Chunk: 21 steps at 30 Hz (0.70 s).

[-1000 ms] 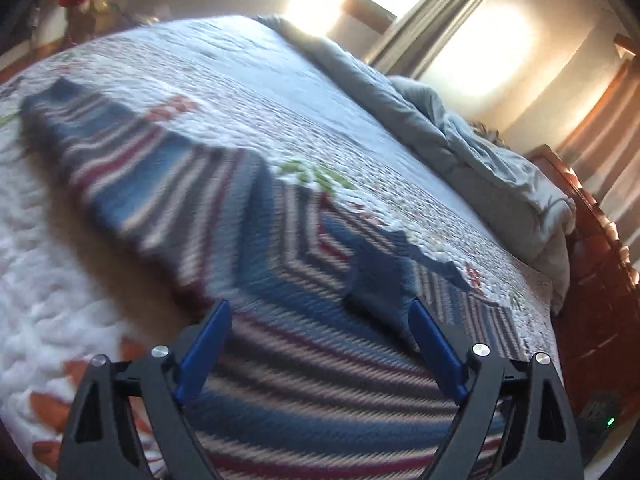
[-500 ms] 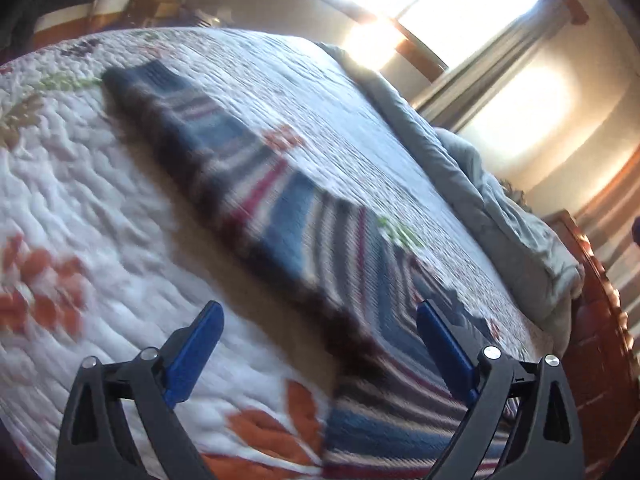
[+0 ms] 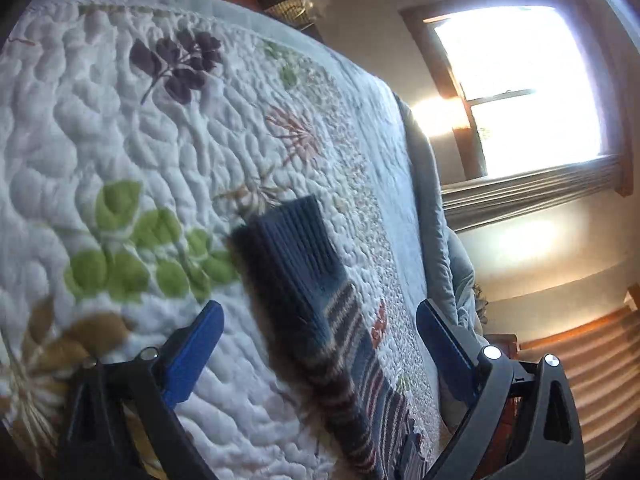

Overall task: Fold small clothes
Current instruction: 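Move the left tool to the other sleeve cuff and grasp it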

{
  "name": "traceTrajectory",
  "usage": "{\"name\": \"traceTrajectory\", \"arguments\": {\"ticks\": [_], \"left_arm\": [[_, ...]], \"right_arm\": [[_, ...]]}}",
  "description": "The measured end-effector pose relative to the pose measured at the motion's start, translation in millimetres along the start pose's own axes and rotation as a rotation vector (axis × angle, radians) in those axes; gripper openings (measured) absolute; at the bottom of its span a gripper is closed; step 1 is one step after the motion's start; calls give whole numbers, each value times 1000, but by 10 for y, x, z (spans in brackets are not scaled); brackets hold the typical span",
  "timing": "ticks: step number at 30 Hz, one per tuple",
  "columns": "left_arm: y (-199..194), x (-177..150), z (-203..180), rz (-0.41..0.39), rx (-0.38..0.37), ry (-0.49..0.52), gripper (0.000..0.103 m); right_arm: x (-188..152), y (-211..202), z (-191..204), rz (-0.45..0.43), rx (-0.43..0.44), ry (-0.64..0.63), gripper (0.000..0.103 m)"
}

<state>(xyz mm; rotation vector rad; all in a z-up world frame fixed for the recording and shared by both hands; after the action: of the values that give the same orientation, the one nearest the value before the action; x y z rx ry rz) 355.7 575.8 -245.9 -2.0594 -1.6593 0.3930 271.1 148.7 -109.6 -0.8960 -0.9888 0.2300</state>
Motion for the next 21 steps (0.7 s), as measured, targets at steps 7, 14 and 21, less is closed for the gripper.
{"name": "traceTrajectory", "arguments": {"ticks": [7,14,21], "left_arm": [[387,23,-40,54,97,61,93],[578,-52,-107,121,145,98,47],[549,106,-159,47,201,125,42]], "right_arm": [[-653,-66,-296,49,-29,77,96],[-948,-73,-616,48,-22,174,96],[-1177,-74,-833,46,-8,206,96]]}}
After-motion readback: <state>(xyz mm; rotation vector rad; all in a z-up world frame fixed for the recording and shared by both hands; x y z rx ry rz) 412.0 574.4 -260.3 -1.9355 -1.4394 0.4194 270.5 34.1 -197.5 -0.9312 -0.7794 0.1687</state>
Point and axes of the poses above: each gripper's, at about its wrist camera, not at the fingertips, and y roughly the way its jaws point, z to its left, x to its top, the point moved 7 cm from there along y, roughly the way its jaws point, and after that the axes turned 7 degrees about -y, right-handed, at the moved point
